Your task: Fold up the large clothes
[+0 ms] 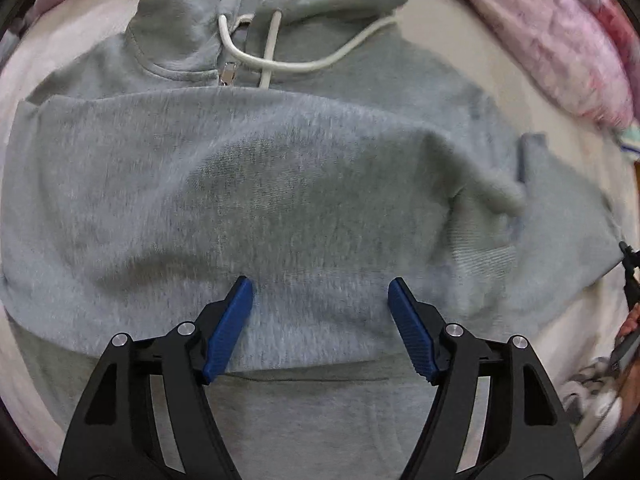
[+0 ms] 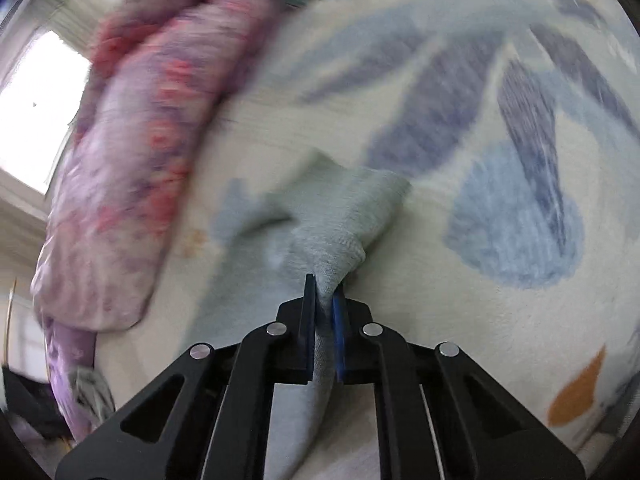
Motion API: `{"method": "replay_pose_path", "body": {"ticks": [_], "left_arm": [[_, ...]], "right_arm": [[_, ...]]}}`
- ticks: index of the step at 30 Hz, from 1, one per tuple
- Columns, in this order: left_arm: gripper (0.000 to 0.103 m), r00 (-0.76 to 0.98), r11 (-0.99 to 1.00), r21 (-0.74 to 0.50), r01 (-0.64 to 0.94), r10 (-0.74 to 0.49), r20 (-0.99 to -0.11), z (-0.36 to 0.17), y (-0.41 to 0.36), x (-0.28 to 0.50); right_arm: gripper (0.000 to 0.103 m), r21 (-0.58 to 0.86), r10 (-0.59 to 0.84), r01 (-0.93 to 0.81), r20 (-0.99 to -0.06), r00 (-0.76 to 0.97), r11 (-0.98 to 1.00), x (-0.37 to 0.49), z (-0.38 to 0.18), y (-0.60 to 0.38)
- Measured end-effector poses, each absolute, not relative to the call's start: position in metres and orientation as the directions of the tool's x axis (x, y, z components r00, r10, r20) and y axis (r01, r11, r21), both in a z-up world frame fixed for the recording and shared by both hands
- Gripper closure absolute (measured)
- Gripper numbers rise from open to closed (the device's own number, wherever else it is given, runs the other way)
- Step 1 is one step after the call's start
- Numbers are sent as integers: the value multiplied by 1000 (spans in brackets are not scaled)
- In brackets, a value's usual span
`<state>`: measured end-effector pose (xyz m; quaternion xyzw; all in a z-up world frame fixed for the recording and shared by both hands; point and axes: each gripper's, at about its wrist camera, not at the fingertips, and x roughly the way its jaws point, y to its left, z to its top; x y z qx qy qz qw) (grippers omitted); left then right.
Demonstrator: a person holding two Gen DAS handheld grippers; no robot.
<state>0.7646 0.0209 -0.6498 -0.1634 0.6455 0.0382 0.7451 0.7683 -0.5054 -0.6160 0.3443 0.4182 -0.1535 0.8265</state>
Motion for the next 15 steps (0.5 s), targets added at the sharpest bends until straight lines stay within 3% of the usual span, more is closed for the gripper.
{"method": "replay_pose_path", "body": {"ticks": [3,9,15], "left_arm": [[31,215,913,-273,-304,-213,-953,-633,42,754],[31,295,897,-255,-362,-149,-944,-589,108,727],[31,346,848,-242,-471,-75,-935,-565,199,695]], "right_arm": [[96,400,30,423,-754,656,813,768,-571,-465],[97,304,92,165,-678,729,938,771,-499,-337],[97,238,280,-161,-650,707,958,760,-465,-138]]}}
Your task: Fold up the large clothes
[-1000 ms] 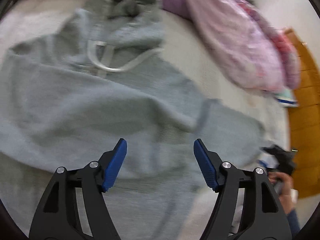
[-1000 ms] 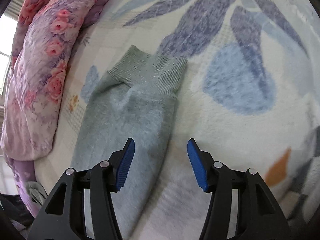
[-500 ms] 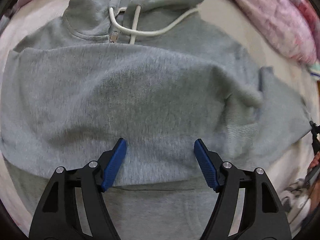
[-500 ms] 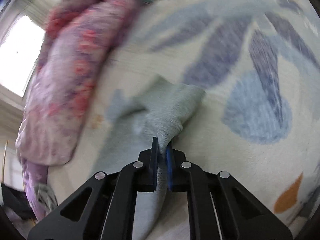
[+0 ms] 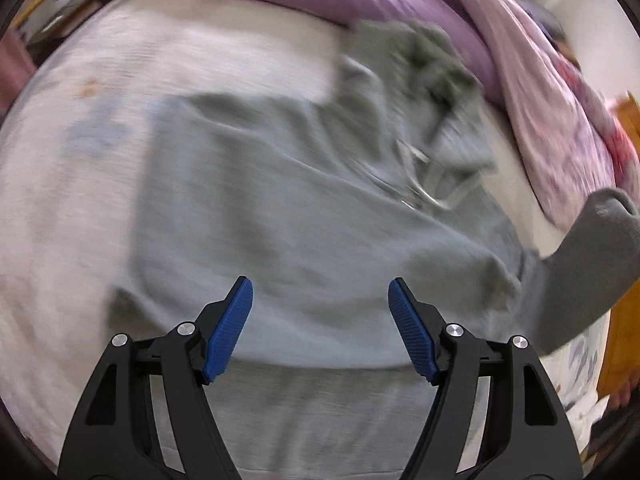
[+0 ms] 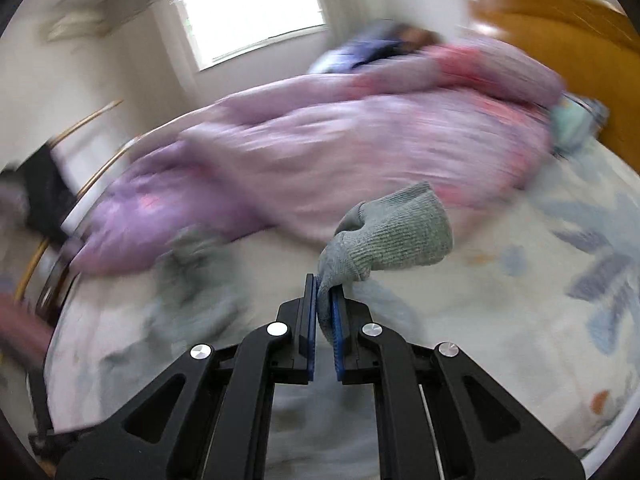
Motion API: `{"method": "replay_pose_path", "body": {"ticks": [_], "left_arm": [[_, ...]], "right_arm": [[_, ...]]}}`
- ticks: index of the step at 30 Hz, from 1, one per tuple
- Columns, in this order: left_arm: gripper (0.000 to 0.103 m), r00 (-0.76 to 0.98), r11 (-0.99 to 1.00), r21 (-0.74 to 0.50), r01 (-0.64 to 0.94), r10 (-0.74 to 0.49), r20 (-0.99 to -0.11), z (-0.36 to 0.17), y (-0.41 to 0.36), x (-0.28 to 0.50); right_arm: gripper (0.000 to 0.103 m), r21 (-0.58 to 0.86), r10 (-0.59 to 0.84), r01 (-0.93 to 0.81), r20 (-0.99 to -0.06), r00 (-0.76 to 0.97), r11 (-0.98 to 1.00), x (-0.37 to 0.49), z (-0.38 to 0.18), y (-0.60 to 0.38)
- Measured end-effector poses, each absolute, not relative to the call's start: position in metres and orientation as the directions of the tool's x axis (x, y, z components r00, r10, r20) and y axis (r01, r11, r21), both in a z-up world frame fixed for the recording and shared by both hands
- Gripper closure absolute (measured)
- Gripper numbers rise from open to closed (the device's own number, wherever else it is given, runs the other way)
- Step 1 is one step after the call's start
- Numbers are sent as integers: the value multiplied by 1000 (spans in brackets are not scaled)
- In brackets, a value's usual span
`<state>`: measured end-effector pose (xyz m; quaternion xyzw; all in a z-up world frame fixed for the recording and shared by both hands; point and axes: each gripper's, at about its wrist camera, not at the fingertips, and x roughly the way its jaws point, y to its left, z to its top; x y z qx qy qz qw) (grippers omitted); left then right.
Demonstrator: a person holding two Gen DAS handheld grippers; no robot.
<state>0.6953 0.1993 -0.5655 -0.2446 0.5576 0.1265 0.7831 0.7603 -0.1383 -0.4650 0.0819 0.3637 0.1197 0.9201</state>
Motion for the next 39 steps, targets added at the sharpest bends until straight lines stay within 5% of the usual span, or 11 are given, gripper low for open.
{"method": "replay_pose_path", "body": {"ticks": [6,13,23,26,30,32,39], "left_arm": [[31,342,790,-224,-571,-19,-939,-564,284,656],[31,312,746,-215,-630,-11,-950,-581,335,619],[31,389,787,-308,-534,-95,-916,-574,323,645],[31,438,820,-340,-461,-123,-890,-558,306,676],[31,508,852,-381,-358,-165,-846,-534,289,728],[28,533,849,-416,-326,-199,-822,-526,286,757],[24,461,894,-332,-301,-168,-871,-554,271,864]], "right_arm": [[96,254,472,-426,-688,551,868,717,-494,53],[89,298,468,-536,-858,213,790,680,-579,176],[85,205,330,-347,-875,354,915,723,-556,45],[62,143,285,-336,-860,424,931,751,-535,13],[56,177,313,-318,-837,449,931,790,-515,-15],[42,215,342,-322,-841,419,922,815,-511,-23],[35,219,315,-270,-862,397,938,889,-541,-25]]}}
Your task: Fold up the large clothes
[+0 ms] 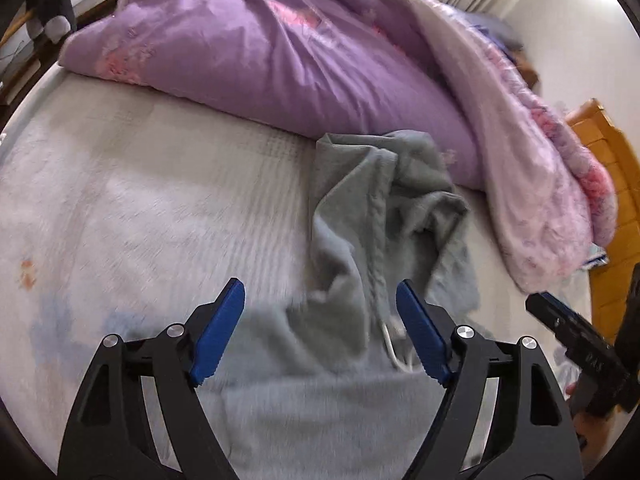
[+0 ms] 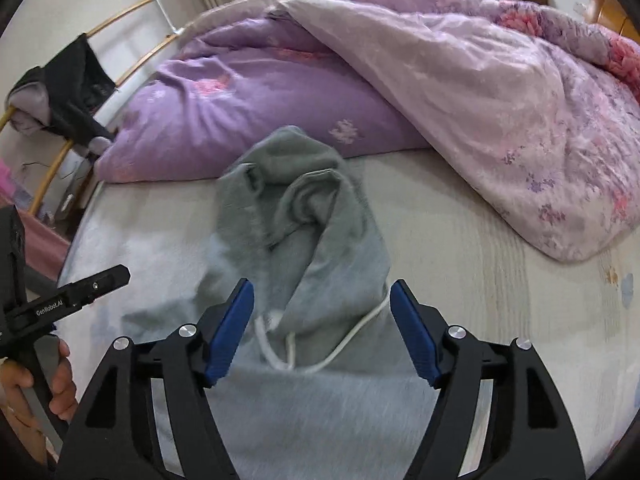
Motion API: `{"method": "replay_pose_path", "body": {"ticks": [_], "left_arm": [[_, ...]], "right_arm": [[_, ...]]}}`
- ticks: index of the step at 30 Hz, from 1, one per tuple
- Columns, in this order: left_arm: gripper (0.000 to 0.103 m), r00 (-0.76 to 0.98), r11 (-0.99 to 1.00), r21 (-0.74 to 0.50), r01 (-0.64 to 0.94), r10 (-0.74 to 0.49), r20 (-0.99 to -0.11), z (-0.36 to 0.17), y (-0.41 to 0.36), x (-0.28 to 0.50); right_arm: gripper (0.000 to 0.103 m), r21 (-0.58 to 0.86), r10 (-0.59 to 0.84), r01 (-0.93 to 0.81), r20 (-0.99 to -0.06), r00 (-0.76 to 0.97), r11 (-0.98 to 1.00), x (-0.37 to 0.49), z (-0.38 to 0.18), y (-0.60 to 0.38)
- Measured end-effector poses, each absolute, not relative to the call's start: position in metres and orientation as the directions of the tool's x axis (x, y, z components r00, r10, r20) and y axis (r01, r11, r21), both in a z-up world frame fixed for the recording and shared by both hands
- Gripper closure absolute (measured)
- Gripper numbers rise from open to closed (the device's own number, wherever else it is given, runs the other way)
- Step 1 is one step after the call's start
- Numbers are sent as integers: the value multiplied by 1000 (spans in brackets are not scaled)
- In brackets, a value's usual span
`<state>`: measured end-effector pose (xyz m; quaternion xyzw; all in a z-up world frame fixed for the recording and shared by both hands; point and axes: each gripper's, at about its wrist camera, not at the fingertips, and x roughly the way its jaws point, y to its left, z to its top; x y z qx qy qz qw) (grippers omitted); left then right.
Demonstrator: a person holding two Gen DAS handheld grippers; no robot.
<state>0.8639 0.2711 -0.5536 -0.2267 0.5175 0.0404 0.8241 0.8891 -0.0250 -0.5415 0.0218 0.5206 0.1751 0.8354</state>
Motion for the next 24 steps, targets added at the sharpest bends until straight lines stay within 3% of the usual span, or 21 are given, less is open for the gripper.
{"method": "replay_pose_path", "body": {"ticks": [6,14,15,16,17,18,19,20,22,24], "left_arm": [[23,416,916,-254,-310,-110,-903,-589,262,919],[23,397,956,-145,-257,-32,-917,-626,246,965],[23,395,961,-123,-249,-16,-919,-629,243,970],[24,387,968,-97,-233,1,-922,-633,240,976],[35,378,973,-86,-217,3,-926,-637,237,979],[68,366,980,-83,-178,-12,-930,-641,231,984],[86,356,985,-106,-137,-51,-933,-645,226,987],[92,374,988,-94,-125,-40,-927,-642,223,985],[94,431,992,-79,-103,-27,-902,-627,220,974],[94,525,983,-146,-111,-67,-848,-598,229,944]], "right_arm": [[34,159,272,-301,-882,384,940,918,-598,-10],[34,244,330,-238,-828,454,940,931,-639,-23],[36,249,338,-242,-815,470,938,930,-638,-24],[54,254,347,-250,-804,482,934,929,-638,-26],[67,253,350,-255,-801,486,933,929,-638,-26],[74,257,358,-265,-802,478,929,929,-639,-25],[90,253,358,-271,-801,480,929,928,-639,-26],[97,239,347,-270,-795,497,933,926,-635,-29],[98,270,375,-267,-762,528,925,919,-622,-38],[98,287,393,-270,-724,567,919,906,-599,-50]]}}
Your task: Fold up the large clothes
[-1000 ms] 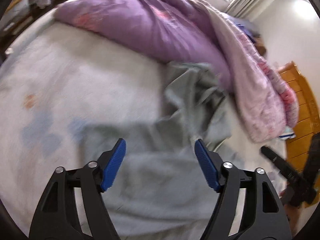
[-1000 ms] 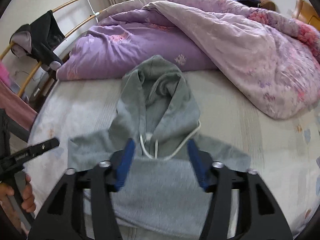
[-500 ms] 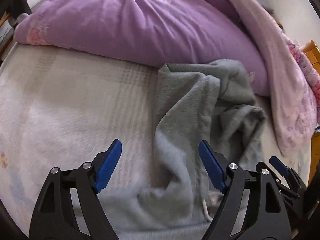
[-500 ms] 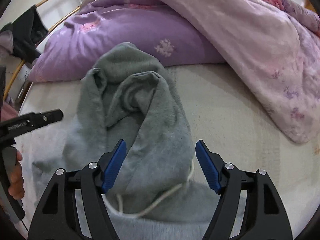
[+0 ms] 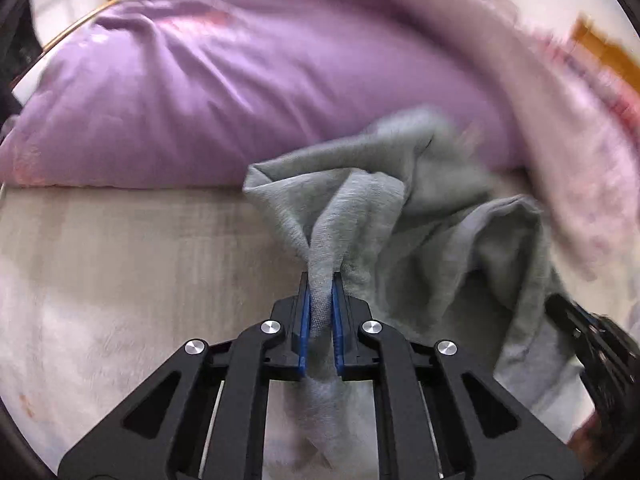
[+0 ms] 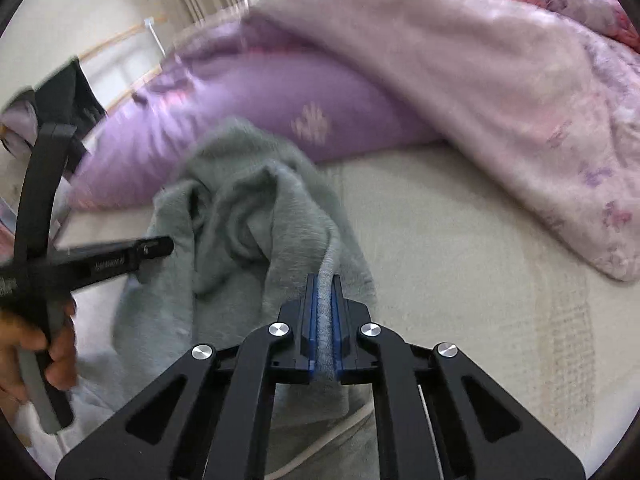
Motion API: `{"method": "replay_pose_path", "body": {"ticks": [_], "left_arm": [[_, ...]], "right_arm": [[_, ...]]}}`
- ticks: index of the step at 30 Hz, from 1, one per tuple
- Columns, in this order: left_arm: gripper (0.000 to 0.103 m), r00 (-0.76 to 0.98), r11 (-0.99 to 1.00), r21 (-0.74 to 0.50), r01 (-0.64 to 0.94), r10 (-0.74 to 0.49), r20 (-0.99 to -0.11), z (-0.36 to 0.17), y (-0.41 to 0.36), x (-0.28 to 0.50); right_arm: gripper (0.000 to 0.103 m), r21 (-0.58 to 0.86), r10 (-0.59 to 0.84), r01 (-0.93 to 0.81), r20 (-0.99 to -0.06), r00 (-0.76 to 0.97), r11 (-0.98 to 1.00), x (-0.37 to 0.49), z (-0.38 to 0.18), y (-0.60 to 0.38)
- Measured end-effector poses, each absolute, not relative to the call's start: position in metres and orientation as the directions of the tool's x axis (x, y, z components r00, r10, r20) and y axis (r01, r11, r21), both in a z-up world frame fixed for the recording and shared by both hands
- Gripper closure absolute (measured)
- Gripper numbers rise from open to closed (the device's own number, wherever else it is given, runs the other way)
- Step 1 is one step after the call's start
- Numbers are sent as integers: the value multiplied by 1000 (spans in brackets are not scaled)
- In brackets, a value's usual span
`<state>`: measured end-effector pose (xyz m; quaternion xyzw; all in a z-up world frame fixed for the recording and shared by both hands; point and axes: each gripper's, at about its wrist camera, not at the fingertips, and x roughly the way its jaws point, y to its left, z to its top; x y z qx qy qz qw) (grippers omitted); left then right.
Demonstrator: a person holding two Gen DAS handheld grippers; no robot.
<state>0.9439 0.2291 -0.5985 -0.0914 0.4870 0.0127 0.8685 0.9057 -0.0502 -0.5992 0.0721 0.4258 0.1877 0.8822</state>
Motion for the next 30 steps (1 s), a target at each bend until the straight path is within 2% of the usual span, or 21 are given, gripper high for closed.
{"method": "replay_pose_path", "body": {"ticks": [4,7,11,12,13,14,15,16,17,18,21,22,23,25,29,30], "left_arm": [[95,586,966,-217,-142,-95,-805,-566,255,869],[97,567,968,-199,-152,-79,-820,-563,260,810],[95,373,949,-269,-163,-193,-907,-594,274,764],[87,351,937,-296,-184,-219,-910,-600,279,753],[82,344,933,-296,-204,-215,-914,-600,282,748],[79,351,931,-287,-226,-197,-916,-595,287,744],[71,385,924,-303,-233,-199,-901,-586,292,741],[61,430,914,-323,-246,-196,-882,-575,298,738],[44,463,907,-332,-258,-185,-867,-567,300,735],[38,506,901,-345,-264,-175,-845,-556,304,738],[37,538,914,-312,-257,-133,-832,-543,303,765],[35,526,917,-303,-261,-128,-841,-546,301,781],[26,484,924,-285,-256,-133,-865,-555,298,803],[26,404,933,-259,-250,-142,-903,-577,287,834],[27,240,926,-237,-294,-168,-956,-632,277,877],[35,196,932,-202,-300,-147,-970,-643,274,883]], "right_arm": [[98,351,432,-253,-710,557,902,870,-578,-81],[98,398,461,-235,-728,508,887,822,-570,-112],[93,397,426,-156,-847,317,905,777,-593,-136],[92,393,416,-135,-858,301,909,772,-596,-141],[87,399,419,-128,-856,302,908,770,-595,-145],[76,395,416,-130,-853,315,909,770,-588,-148],[69,387,410,-138,-845,344,912,771,-578,-148],[56,377,406,-152,-831,381,914,774,-567,-146],[46,370,412,-182,-810,417,911,778,-553,-142],[42,368,420,-203,-799,431,907,780,-547,-138],[38,375,452,-252,-766,458,892,807,-537,-106],[34,379,458,-260,-773,440,888,818,-542,-96],[33,383,462,-262,-785,412,886,834,-552,-79],[33,402,471,-255,-811,346,880,855,-576,-62],[33,333,396,-260,-885,244,906,893,-618,-18],[33,340,396,-253,-893,215,906,898,-629,-11]]}}
